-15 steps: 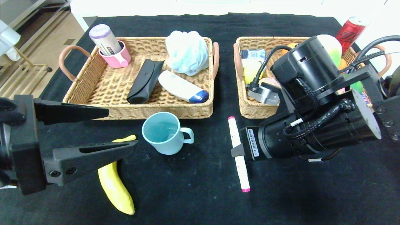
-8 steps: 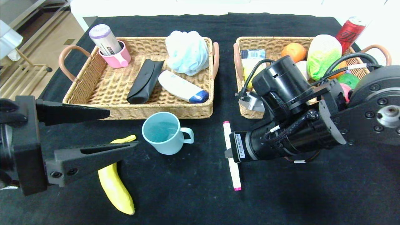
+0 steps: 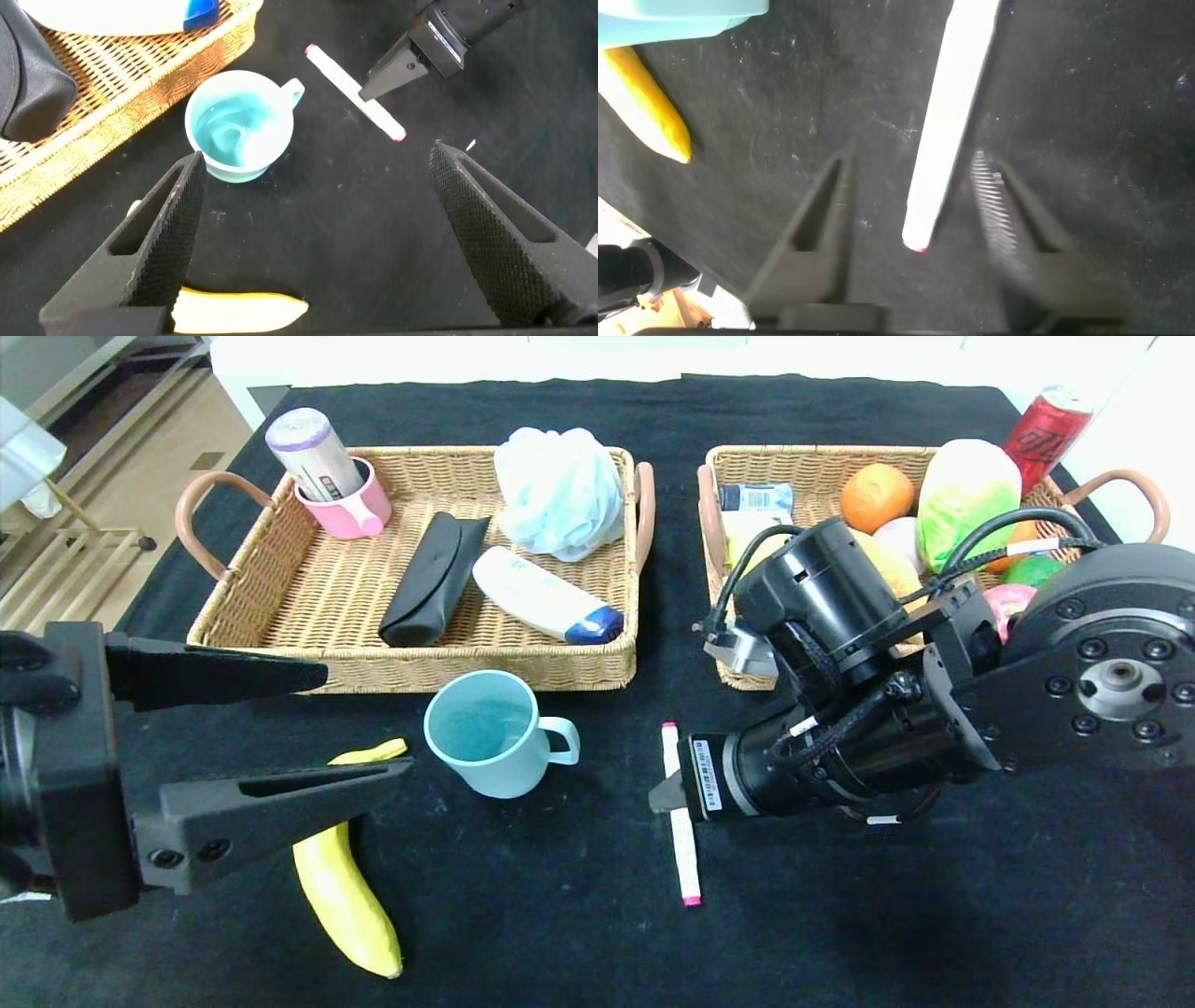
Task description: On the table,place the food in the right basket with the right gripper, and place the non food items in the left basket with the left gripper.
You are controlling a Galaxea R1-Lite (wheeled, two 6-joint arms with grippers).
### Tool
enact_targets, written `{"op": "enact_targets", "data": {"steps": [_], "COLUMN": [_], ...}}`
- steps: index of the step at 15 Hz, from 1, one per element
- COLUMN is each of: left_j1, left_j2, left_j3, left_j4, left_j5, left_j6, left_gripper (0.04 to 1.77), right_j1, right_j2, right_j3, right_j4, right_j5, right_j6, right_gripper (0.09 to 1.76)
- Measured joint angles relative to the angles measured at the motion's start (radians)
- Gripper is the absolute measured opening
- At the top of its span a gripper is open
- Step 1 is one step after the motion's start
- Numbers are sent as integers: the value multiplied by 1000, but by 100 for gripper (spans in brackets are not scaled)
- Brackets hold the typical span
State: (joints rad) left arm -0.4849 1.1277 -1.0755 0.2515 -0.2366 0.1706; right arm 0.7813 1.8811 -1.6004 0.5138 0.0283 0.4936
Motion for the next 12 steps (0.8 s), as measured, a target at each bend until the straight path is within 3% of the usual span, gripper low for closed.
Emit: {"op": "enact_targets", "data": {"steps": [6, 12], "left_j1": [1, 1], "left_j2": [-3, -4], "left_j3": [1, -3], "left_j4": [0, 0], "left_j5": [2, 5], "left_j6": [-1, -1], "left_gripper": [172, 172], "right_j1": [2, -33], "right_j2": [-34, -152], "right_j3": [-3, 14], "right_j4": [6, 42], "right_j5": [1, 7], "right_j6": [-10, -197], "right_gripper": [137, 155]}}
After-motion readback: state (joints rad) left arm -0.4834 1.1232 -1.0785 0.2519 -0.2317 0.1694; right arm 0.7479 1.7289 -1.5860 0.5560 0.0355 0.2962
